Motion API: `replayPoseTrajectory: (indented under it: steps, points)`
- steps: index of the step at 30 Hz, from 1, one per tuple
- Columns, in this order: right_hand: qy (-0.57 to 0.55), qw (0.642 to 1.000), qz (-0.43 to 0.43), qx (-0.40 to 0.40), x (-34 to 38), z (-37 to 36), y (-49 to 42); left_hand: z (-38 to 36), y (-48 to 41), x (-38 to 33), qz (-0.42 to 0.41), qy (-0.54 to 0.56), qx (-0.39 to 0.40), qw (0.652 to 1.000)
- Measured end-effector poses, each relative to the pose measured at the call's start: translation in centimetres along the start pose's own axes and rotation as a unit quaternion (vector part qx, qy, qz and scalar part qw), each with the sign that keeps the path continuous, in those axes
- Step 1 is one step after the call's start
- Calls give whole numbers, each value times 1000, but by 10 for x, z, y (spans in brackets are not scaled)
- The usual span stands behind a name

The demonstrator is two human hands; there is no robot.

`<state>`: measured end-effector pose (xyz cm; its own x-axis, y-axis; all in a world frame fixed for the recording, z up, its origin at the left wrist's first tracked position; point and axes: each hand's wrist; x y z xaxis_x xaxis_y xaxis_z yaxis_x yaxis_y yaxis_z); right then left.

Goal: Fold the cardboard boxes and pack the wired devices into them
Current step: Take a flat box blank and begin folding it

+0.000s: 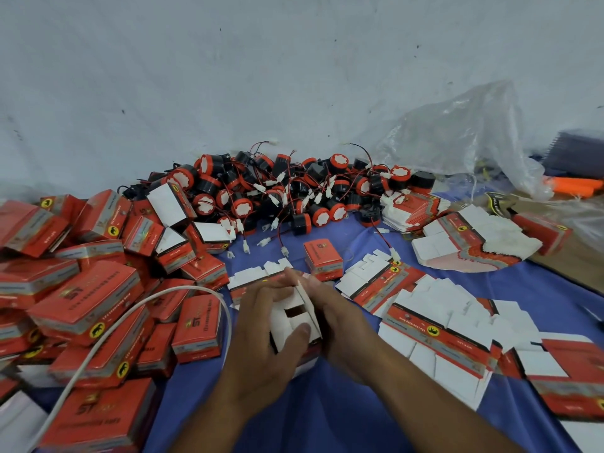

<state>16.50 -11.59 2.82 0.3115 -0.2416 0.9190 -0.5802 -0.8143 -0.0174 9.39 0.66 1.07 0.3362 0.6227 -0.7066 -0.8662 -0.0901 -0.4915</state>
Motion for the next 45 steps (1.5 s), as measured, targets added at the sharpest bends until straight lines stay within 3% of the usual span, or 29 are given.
replayPoseTrajectory:
  steps: [8, 17, 22, 25, 32, 38, 43, 45]
  points:
    - [139, 989, -37, -28, -1, 3, 0, -1, 0, 6, -10, -3, -20, 1000]
    - [79, 994, -23, -70, -3, 5, -3, 2, -1, 9, -42, -34, -11, 998]
    - [127, 989, -9, -77, -4, 4, -2, 5, -1, 8, -57, -36, -9, 998]
    - [173, 984, -19, -41, -7, 3, -1, 5, 0, 10, -58, -41, -6, 997]
    - [50, 997, -1, -63, -4, 7, -3, 4, 1, 8, -56, -50, 0, 997]
    - [290, 954, 34, -61, -3, 2, 4, 3, 1, 8, -80, -48, 4, 996]
    - [101, 993, -5, -56, 7, 14, 2, 3, -2, 11, -84, -89, -22, 992]
    - [167, 985, -9, -40, 11, 15, 4, 3, -3, 11, -96, -102, -38, 989]
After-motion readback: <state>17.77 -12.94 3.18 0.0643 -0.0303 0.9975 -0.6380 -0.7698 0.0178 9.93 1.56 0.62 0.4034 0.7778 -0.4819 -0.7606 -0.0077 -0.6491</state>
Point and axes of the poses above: each hand's wrist, its own y-axis away from the middle knuckle, its own z-axis out of the back of the hand, x = y × z, and after that the axes turned 8 degrees about x, right-handed
